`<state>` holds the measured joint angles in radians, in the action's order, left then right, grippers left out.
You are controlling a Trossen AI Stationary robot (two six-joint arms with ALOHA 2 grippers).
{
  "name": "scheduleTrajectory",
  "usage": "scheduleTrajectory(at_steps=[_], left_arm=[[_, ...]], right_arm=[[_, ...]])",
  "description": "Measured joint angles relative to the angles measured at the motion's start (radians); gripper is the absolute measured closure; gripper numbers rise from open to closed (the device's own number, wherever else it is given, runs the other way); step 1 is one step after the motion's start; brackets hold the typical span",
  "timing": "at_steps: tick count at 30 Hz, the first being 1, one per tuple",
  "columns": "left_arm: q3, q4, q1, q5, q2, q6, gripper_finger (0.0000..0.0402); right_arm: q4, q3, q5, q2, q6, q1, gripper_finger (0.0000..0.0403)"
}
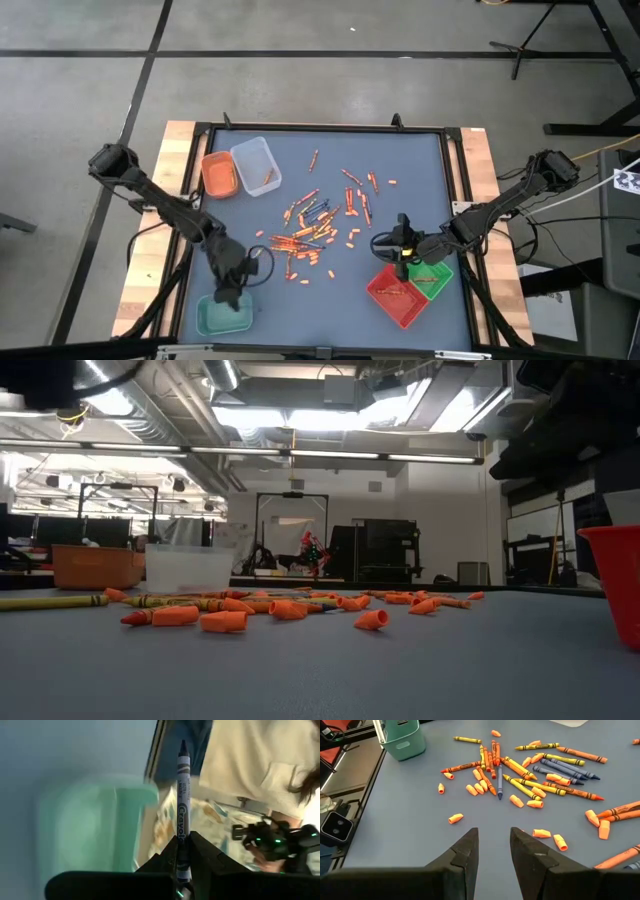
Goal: Sort crayons
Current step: Put the blue crayon into the blue bin, then put the red crayon into the red bin
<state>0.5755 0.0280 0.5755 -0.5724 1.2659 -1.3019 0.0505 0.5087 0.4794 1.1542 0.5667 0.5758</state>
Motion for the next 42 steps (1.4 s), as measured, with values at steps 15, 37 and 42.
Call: scheduleTrajectory(at_steps=[15, 37, 42], left_arm=[[0.0, -0.097, 0.227, 0.001, 0.0, -0.522, 0.0388], [0.0, -0.255, 0.237, 0.222, 0.001, -0.466, 0.0301], [0.0, -0.253, 0.237, 0.387, 0.001, -0.388, 0.0301]], right_arm=[[0.0, 0.0, 0.0, 0.0, 0.0, 0.0, 0.0292], [0.0, 0.0, 0.0, 0.0, 0.0, 0.0, 0.0292], [0.0, 0.0, 0.001, 0.0, 0.0, 0.0, 0.0292]])
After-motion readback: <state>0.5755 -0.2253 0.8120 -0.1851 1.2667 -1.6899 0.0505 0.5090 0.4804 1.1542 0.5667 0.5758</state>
